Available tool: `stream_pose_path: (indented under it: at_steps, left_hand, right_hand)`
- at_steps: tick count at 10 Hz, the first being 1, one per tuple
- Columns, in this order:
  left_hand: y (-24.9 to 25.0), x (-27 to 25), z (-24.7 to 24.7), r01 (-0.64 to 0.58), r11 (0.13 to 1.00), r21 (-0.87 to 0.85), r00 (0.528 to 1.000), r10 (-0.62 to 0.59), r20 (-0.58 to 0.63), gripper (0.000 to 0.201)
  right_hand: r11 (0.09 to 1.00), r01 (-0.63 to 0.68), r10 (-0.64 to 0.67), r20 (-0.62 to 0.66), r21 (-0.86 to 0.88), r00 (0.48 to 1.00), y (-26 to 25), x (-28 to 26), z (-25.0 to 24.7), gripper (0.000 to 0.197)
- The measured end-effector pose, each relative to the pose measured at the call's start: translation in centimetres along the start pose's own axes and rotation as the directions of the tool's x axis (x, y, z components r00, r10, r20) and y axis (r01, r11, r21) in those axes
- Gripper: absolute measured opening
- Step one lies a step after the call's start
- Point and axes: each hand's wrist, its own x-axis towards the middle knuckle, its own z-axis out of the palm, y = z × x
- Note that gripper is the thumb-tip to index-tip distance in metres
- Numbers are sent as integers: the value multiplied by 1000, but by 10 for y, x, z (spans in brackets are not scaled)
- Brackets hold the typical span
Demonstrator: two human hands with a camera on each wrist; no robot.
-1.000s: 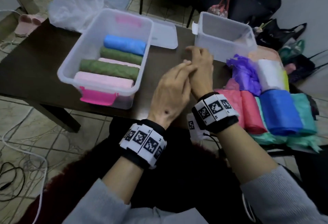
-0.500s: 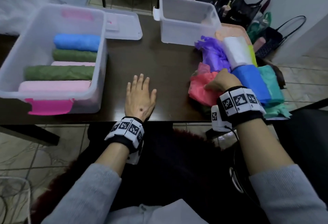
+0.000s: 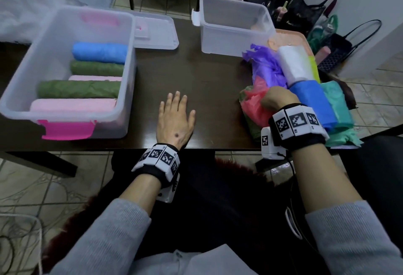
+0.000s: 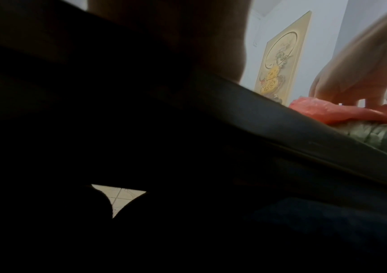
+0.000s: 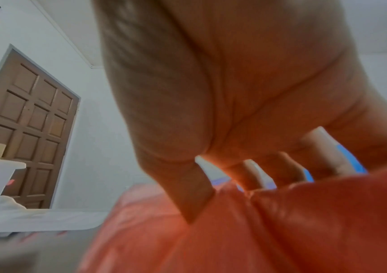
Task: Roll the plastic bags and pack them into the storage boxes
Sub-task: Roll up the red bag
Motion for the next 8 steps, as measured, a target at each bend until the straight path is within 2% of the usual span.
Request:
stream_pose_path:
  at_steps: [2,4,6,8]
  left_hand:
    - [-1,0,0,2,1000,-7,1000,-2,-5,54]
    - [-1,1,2,0,1000,-5,1000,0,-5,54]
    - [-1,0,1,4,1000,-4,1000,-4,-1,54]
    - [-1,0,1,-2,1000,-10,1000,2,2,54]
  right_hand:
    - [999,-17,20,-62,46,998,1,-3,2,32]
    - [997,20,-12,-96,74,995,4,-13,-14,33]
    - [992,105,-90,-183,69,979,-18,-44,-48,30]
    - [984,138,-111,-212,115,971,-45,-25,-30,30]
